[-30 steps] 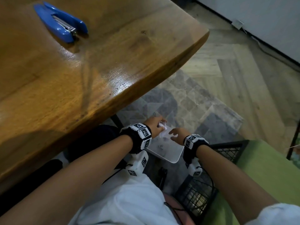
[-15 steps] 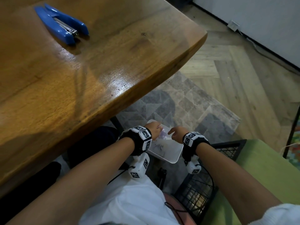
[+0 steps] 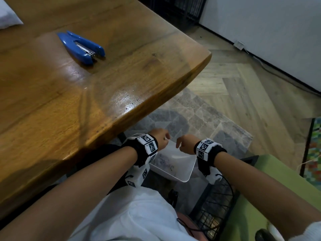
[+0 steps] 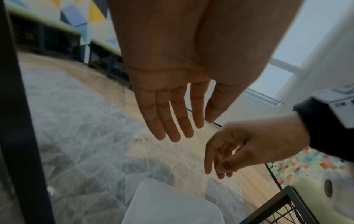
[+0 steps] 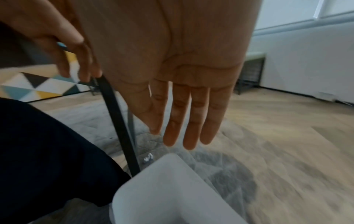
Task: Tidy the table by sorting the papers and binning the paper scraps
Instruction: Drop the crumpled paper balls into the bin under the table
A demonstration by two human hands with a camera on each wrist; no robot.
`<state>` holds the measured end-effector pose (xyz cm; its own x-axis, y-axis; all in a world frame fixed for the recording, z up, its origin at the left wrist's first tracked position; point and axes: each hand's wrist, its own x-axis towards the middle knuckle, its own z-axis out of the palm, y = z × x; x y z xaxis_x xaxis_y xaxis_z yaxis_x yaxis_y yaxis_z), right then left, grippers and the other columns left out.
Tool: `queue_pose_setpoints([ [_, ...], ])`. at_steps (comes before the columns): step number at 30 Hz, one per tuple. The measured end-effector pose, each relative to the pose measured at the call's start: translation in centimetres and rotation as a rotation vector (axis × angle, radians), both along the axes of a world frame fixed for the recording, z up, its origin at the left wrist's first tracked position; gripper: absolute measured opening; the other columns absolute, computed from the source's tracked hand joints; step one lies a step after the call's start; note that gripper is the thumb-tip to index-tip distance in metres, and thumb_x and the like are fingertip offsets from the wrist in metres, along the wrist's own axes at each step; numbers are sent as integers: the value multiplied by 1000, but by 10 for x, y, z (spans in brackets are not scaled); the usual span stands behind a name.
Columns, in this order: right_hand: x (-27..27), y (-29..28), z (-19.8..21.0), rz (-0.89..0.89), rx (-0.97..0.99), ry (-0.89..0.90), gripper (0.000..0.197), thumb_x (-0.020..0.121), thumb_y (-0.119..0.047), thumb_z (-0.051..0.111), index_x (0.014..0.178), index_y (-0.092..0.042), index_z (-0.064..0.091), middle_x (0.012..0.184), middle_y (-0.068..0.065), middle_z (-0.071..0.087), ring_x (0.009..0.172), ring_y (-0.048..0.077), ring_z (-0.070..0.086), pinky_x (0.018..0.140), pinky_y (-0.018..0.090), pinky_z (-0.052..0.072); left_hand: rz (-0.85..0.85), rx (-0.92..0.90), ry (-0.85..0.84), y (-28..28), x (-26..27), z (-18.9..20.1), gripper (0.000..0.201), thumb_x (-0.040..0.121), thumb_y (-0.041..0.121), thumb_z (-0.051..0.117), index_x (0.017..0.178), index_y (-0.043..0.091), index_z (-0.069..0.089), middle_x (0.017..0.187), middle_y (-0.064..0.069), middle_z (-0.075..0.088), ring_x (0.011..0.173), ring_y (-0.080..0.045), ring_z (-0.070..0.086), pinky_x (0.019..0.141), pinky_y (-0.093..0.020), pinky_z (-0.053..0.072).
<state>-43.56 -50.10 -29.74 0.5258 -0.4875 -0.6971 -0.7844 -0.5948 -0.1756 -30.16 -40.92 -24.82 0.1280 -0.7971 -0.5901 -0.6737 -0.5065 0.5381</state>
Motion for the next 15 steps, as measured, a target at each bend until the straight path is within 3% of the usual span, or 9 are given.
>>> queue_pose_setpoints([
  [2, 7, 3, 25, 92, -32, -16, 24, 89, -18, 55, 111, -19, 65, 117, 8, 65, 106, 28, 61, 88, 35, 51, -38, -53, -42, 2, 2, 12, 25, 92, 17, 52, 117, 12, 56, 120, -12, 61, 109, -27, 58, 96, -37, 48],
  [5, 16, 10, 67, 207, -98, -42, 22, 88, -21, 55, 108, -19, 65, 109, 5, 67, 102, 26, 62, 79, 29, 47, -91, -128, -97, 9, 6, 33, 23, 92, 19, 52, 114, 13, 54, 114, -11, 62, 105, -28, 59, 93, -39, 49],
  [10, 30, 27, 133, 339, -145, -69, 20, 86, -23, 57, 103, -22, 66, 99, 2, 68, 91, 23, 63, 83, 32, 51, -182, -278, -120, 36, 15, 89, 23, 89, 22, 53, 109, 12, 48, 105, -11, 64, 96, -28, 60, 84, -38, 49],
  [15, 54, 53, 199, 498, -225, -159, 21, 89, -27, 53, 106, -24, 65, 97, -2, 64, 90, 18, 61, 85, 34, 52, -186, -447, -171, 82, 39, 161, 23, 91, 26, 54, 111, 16, 47, 96, -2, 60, 85, -18, 56, 74, -30, 48],
])
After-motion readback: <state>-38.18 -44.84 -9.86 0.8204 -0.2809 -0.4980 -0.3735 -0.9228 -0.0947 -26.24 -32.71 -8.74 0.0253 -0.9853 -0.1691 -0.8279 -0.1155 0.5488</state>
